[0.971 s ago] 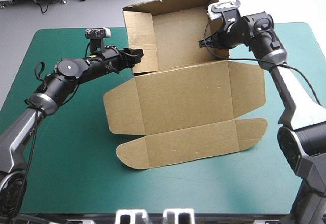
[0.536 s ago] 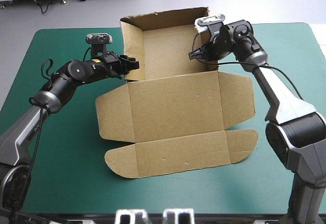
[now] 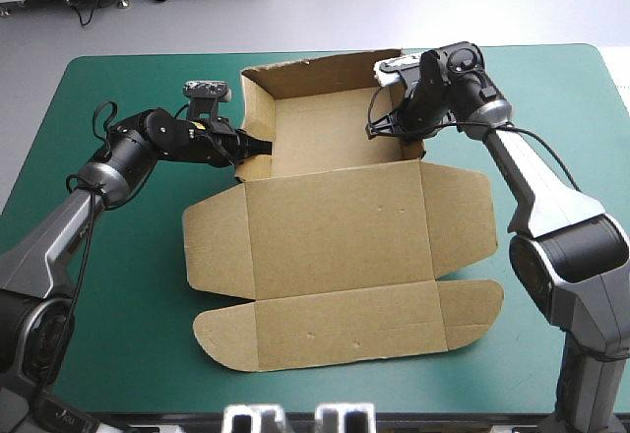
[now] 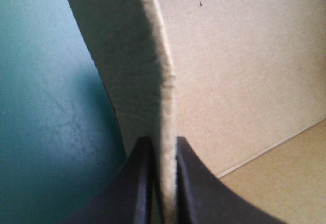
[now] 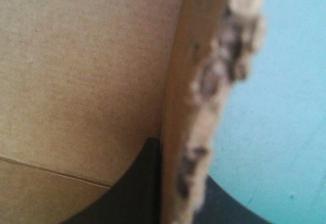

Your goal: Fold the box

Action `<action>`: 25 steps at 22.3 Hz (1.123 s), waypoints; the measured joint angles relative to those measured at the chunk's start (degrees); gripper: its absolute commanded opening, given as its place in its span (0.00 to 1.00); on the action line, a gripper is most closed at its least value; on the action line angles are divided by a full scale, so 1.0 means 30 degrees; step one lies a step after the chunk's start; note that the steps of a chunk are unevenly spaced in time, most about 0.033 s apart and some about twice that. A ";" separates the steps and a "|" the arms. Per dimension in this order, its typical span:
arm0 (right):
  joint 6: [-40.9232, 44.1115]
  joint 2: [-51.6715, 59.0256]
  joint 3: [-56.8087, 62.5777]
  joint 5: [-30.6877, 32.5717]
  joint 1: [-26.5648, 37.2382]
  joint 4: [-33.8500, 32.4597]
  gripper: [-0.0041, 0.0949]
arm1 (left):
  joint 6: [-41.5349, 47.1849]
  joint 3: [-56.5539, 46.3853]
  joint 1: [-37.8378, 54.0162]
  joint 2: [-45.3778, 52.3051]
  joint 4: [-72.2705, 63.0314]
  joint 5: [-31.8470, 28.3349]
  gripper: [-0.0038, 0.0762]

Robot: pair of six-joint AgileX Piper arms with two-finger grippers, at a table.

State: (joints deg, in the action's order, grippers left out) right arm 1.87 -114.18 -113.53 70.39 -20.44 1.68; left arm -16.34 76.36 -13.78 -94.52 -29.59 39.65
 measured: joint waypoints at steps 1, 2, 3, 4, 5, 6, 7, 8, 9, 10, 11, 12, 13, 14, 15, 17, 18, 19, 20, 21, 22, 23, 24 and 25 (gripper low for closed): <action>0.0000 -0.0109 0.0000 0.0268 0.0000 0.0114 0.02 | 0.0334 0.0324 -0.0046 -0.0215 0.0494 0.0775 0.03; -0.0134 -0.0413 0.0102 0.0287 -0.0072 0.0433 0.02 | 0.1232 0.0975 -0.0225 -0.0752 0.1791 0.2051 0.03; -0.0207 -0.0553 0.0233 0.0287 -0.0067 0.0672 0.02 | 0.1764 0.1345 -0.0393 -0.1049 0.2686 0.2826 0.03; -0.0356 -0.0844 0.0469 0.0287 -0.0082 0.1234 0.02 | 0.2879 0.1950 -0.0814 -0.1555 0.4394 0.4001 0.03; -0.0420 -0.0983 0.0539 0.0287 -0.0088 0.1378 0.02 | 0.3402 0.2299 -0.1120 -0.1831 0.5236 0.4600 0.03; -0.0512 -0.1183 0.0574 0.0287 -0.0088 0.1544 0.02 | 0.4034 0.2967 -0.1703 -0.2299 0.6427 0.5499 0.03; -0.0624 -0.1256 0.0662 0.0287 -0.0088 0.1549 0.02 | 0.4417 0.3441 -0.2010 -0.2647 0.7028 0.6001 0.03; -0.0624 -0.1256 0.0733 0.0287 -0.0088 0.1549 0.02 | 0.4742 0.3785 -0.2126 -0.2897 0.7352 0.6362 0.03; -0.0624 -0.1256 0.0807 0.0287 -0.0088 0.1549 0.02 | 0.5034 0.4278 -0.2185 -0.3162 0.7541 0.6927 0.03; -0.0624 -0.1256 0.0879 0.0287 -0.0088 0.1602 0.02 | 0.5300 0.4685 -0.2222 -0.3442 0.7768 0.7626 0.03; -0.0624 -0.1256 0.1084 0.0287 -0.0088 0.1849 0.02 | 0.5617 0.5229 -0.2246 -0.3802 0.8068 0.8542 0.03; -0.0624 -0.1256 0.1446 0.0287 -0.0105 0.2033 0.02 | 0.5878 0.5625 -0.2274 -0.4074 0.8263 0.9085 0.03; -0.0449 -0.1276 0.1934 0.0287 -0.0147 0.2174 0.02 | 0.6086 0.5917 -0.2315 -0.4384 0.8431 0.9518 0.03; -0.0392 -0.1276 0.2173 0.0287 -0.0164 0.2173 0.02 | 0.6177 0.5965 -0.2359 -0.4509 0.8476 0.9679 0.03; -0.0324 -0.1276 0.2517 0.0234 -0.0205 0.2173 0.02 | 0.6326 0.6030 -0.2405 -0.4668 0.8476 0.9856 0.03; -0.0200 -0.1201 0.3065 -0.0090 -0.0224 0.2113 0.02 | 0.6534 0.6095 -0.2464 -0.4716 0.8601 0.9951 0.03; -0.0153 -0.1130 0.3209 -0.0180 -0.0238 0.2045 0.02 | 0.6704 0.6095 -0.2470 -0.4716 0.8693 0.9975 0.03; -0.0109 -0.1063 0.3267 -0.0274 -0.0275 0.1947 0.02 | 0.6888 0.6119 -0.2511 -0.4716 0.8845 0.9974 0.03; -0.0064 -0.1063 0.3318 -0.0297 -0.0275 0.1888 0.02 | 0.6957 0.6117 -0.2534 -0.4716 0.8900 0.9974 0.03; -0.0001 -0.1039 0.3336 -0.0313 -0.0281 0.1839 0.02 | 0.7018 0.6117 -0.2561 -0.4716 0.8980 0.9974 0.03; 0.0027 -0.1026 0.3376 -0.0357 -0.0297 0.1790 0.02 | 0.7116 0.6117 -0.2579 -0.4716 0.9051 0.9974 0.03; 0.0027 -0.0999 0.3376 -0.0358 -0.0318 0.1774 0.02 | 0.7176 0.6117 -0.2599 -0.4716 0.9074 0.9974 0.03; 0.0027 -0.1001 0.3394 -0.0358 -0.0319 0.1727 0.02 | 0.7220 0.6117 -0.2599 -0.4716 0.9092 0.9974 0.03; 0.0027 -0.1001 0.3391 -0.0375 -0.0319 0.1723 0.02 | 0.7261 0.6117 -0.2599 -0.4716 0.9110 0.9974 0.04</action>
State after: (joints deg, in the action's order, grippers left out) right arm 1.95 -117.18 -103.35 69.26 -21.40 6.85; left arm 5.45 94.71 -21.58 -108.67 -2.26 69.57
